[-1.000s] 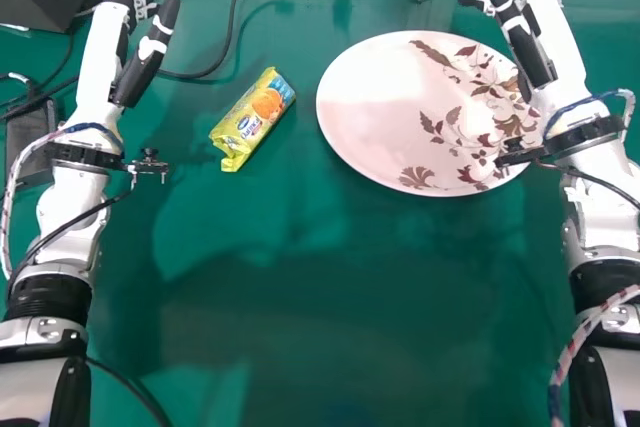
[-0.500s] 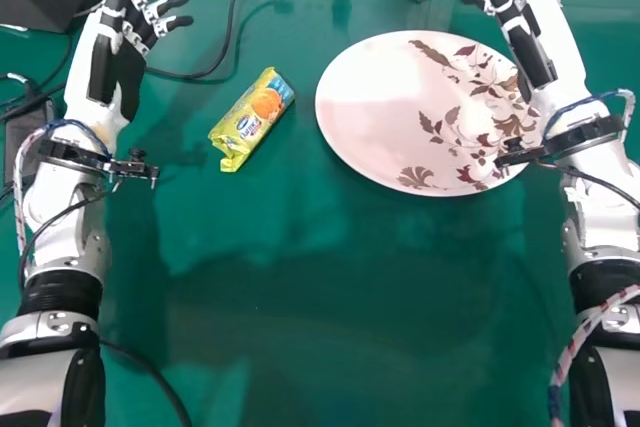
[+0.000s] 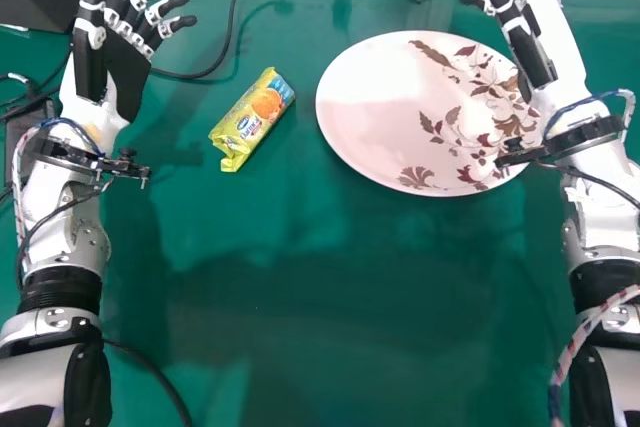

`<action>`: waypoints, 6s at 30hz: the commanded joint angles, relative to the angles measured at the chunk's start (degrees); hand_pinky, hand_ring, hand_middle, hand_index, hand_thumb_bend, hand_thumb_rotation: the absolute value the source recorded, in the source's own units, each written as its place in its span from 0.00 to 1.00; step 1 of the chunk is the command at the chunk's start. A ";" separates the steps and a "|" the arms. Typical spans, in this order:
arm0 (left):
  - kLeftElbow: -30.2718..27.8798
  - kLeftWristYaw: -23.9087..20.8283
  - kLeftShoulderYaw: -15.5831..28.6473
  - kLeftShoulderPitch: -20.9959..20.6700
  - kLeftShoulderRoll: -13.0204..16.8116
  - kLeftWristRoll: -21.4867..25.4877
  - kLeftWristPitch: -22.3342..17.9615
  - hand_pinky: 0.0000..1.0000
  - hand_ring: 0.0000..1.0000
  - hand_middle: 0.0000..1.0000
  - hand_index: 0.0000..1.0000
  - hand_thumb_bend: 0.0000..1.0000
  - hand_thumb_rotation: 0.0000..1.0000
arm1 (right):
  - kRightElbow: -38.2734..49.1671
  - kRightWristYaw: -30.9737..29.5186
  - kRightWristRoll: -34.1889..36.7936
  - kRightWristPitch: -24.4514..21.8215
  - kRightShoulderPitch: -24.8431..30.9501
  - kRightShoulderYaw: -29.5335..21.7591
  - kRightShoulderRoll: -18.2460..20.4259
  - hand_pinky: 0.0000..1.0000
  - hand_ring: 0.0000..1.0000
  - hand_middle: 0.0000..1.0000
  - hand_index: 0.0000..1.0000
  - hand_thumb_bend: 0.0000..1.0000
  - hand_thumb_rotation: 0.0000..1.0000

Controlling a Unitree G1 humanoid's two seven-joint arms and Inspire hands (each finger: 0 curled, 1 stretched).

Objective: Pick up biscuit and place it in the plate

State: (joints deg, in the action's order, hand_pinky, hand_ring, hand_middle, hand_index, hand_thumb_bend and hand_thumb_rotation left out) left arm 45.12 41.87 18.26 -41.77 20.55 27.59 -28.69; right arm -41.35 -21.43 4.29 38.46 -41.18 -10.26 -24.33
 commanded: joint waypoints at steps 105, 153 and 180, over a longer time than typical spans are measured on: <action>10.33 2.78 4.03 -5.38 0.70 -3.03 -0.96 0.77 0.85 0.94 0.98 0.85 0.56 | 1.68 0.67 0.29 -0.92 1.19 1.00 0.01 0.83 0.95 1.00 0.98 0.90 0.34; 10.58 2.75 4.61 -5.49 0.96 -2.88 -0.56 0.78 0.85 0.94 0.98 0.82 0.55 | 1.86 0.86 0.12 -0.63 1.21 1.35 0.24 0.83 0.94 1.00 0.98 0.90 0.33; 11.96 3.22 4.78 -5.91 1.27 -2.99 -1.16 0.78 0.85 0.94 0.98 0.85 0.56 | 1.46 0.65 0.29 -0.67 1.00 1.33 0.29 0.82 0.95 1.00 0.98 0.89 0.33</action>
State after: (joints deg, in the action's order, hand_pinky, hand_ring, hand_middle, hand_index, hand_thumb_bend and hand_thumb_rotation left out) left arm 56.77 45.06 22.77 -47.76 21.06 24.87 -29.56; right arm -39.53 -20.76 4.19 37.50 -40.85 -8.82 -24.12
